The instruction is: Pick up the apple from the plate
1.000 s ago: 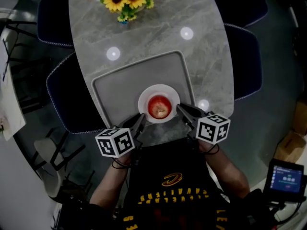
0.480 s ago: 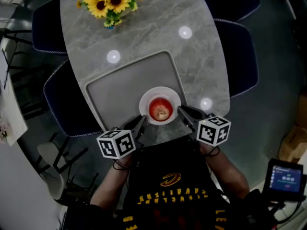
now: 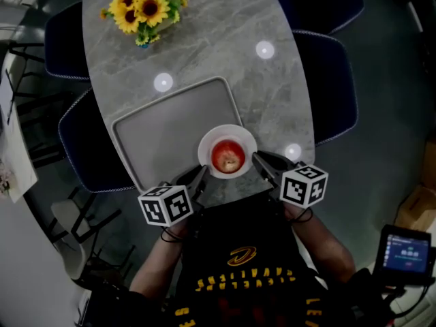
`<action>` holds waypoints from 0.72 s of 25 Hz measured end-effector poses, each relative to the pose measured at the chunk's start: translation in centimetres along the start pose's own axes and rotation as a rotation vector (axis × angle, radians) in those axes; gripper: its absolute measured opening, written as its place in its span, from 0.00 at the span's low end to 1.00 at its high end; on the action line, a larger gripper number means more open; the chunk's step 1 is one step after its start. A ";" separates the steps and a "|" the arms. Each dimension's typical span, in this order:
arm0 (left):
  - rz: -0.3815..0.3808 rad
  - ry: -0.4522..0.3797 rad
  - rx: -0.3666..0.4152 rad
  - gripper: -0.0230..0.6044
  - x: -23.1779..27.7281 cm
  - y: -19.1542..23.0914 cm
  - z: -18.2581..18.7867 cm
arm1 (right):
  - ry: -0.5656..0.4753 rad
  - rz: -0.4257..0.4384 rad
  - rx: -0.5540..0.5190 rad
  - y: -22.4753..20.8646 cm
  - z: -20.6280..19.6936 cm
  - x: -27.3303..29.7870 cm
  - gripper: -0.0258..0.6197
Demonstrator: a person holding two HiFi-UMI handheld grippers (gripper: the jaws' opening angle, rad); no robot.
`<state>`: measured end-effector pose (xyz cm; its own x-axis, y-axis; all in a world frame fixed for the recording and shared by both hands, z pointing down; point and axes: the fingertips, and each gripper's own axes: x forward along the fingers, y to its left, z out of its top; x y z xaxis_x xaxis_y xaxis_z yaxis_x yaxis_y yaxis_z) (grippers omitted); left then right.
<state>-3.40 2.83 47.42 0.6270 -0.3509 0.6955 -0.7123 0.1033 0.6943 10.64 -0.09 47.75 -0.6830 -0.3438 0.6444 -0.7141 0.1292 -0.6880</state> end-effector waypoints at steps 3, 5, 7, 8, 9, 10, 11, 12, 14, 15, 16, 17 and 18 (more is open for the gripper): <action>0.000 -0.004 0.004 0.10 0.5 -1.3 -0.3 | 0.000 0.005 -0.006 -0.6 0.4 -1.2 0.11; -0.002 -0.008 0.006 0.10 0.8 -2.1 -0.4 | -0.002 0.008 -0.006 -1.0 0.7 -1.9 0.11; -0.005 -0.013 0.006 0.10 1.2 -2.9 -0.5 | -0.004 0.012 -0.004 -1.5 0.9 -2.6 0.11; -0.006 -0.015 0.005 0.10 1.5 -3.2 -0.6 | -0.004 0.013 -0.004 -1.8 1.0 -2.8 0.11; -0.007 -0.017 0.004 0.10 1.7 -3.5 -0.6 | -0.005 0.014 -0.003 -2.1 1.2 -3.1 0.11; -0.006 -0.018 0.003 0.10 2.0 -3.8 -0.7 | -0.005 0.014 -0.002 -2.4 1.3 -3.3 0.11; -0.006 -0.019 0.003 0.10 2.3 -4.1 -0.8 | -0.006 0.014 -0.002 -2.7 1.5 -3.6 0.11; -0.006 -0.020 0.003 0.10 2.5 -4.4 -0.8 | -0.007 0.015 -0.003 -2.9 1.7 -3.9 0.11; -0.006 -0.019 0.004 0.10 2.9 -5.2 -1.0 | -0.008 0.016 -0.006 -3.3 2.0 -4.5 0.11; -0.007 -0.019 0.006 0.10 3.0 -5.5 -1.1 | -0.009 0.016 -0.007 -3.5 2.1 -4.9 0.11; -0.009 -0.019 0.007 0.10 3.2 -5.9 -1.2 | -0.010 0.016 -0.009 -3.7 2.2 -5.3 0.11; -0.010 -0.019 0.008 0.10 3.4 -6.3 -1.3 | -0.011 0.016 -0.010 -3.9 2.3 -5.6 0.11; -0.011 -0.019 0.009 0.10 3.6 -6.6 -1.4 | -0.012 0.016 -0.011 -4.2 2.4 -5.9 0.11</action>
<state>4.00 2.21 45.59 0.6288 -0.3697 0.6840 -0.7083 0.0906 0.7001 18.02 -0.85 45.99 -0.6926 -0.3530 0.6290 -0.7047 0.1450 -0.6946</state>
